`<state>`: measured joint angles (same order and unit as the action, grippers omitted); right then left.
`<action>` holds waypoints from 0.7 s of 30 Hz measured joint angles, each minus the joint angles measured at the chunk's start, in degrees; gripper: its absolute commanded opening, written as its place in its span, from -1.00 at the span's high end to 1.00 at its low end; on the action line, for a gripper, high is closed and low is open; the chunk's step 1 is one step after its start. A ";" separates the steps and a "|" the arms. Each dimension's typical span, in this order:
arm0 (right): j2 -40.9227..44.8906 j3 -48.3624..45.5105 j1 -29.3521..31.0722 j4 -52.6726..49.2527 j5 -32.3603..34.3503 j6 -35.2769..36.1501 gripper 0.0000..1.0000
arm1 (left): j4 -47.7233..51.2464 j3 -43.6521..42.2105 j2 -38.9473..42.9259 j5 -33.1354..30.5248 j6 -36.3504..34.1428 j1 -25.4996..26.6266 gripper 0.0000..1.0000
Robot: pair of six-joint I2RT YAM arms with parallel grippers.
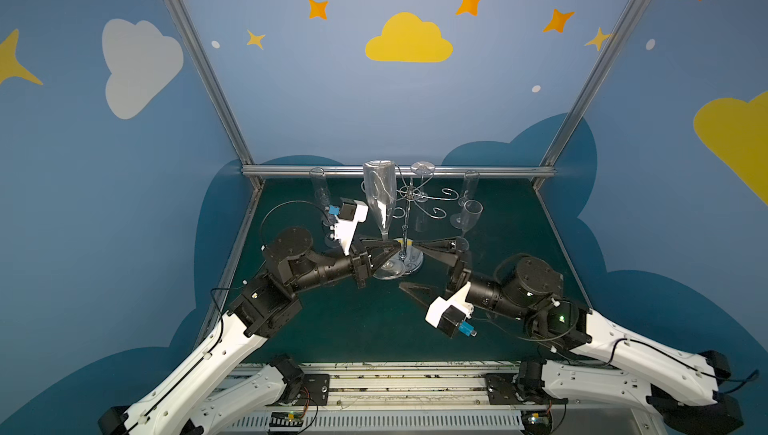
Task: Take the wine glass off the wine glass rack
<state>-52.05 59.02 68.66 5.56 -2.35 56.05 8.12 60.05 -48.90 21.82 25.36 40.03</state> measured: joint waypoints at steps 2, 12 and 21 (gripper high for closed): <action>-0.07 2.21 -0.76 0.55 2.86 -7.15 -0.89 | 0.57 -1.46 1.44 -2.01 -3.13 0.00 0.94; -3.10 14.03 -11.04 -0.96 3.76 -41.66 -0.88 | 7.50 -2.49 2.49 -11.63 -19.34 2.21 0.94; -11.10 18.21 -15.50 -3.54 -9.42 -59.01 -0.73 | 7.56 -2.64 1.99 -19.82 -27.34 8.26 0.94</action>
<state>-63.16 77.23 53.17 2.02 -11.77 -2.96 15.68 57.41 -46.92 2.00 -1.98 48.29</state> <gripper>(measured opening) 0.875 0.100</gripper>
